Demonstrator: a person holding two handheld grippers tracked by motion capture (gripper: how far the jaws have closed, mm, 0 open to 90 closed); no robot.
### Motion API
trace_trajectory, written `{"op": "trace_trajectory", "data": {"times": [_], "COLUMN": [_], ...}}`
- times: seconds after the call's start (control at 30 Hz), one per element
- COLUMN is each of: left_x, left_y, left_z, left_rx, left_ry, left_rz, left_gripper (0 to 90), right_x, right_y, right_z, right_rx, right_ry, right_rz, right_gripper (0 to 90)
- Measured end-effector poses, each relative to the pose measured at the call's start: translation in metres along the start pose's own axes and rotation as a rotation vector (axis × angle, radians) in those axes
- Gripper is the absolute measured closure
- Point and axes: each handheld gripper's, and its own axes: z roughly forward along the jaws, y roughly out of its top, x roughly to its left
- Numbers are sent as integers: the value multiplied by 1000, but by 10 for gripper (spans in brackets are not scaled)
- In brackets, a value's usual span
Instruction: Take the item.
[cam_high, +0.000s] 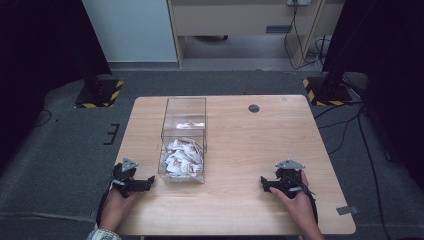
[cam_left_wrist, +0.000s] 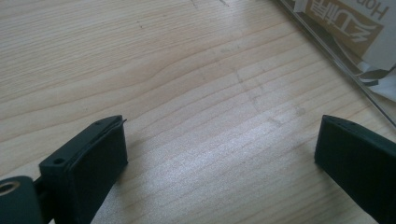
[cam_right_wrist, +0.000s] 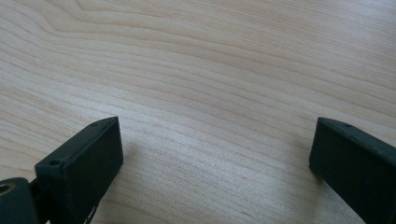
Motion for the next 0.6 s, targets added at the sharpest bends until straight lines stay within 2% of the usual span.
{"op": "trace_trajectory", "data": {"times": [0.43,0.6], "left_x": [-2,-2], "left_y": [0,0], "left_z": [1,1], "left_rx": [5,5], "left_ry": [3,4], "left_rz": [-2,-4], "left_gripper": [0,0], "right_x": [0,-1], "right_y": [0,-1], "right_z": [0,-1], "right_rx": [0,4], "right_ry": [0,16], "right_rz": [-1,-16], "right_gripper": [26,27]}}
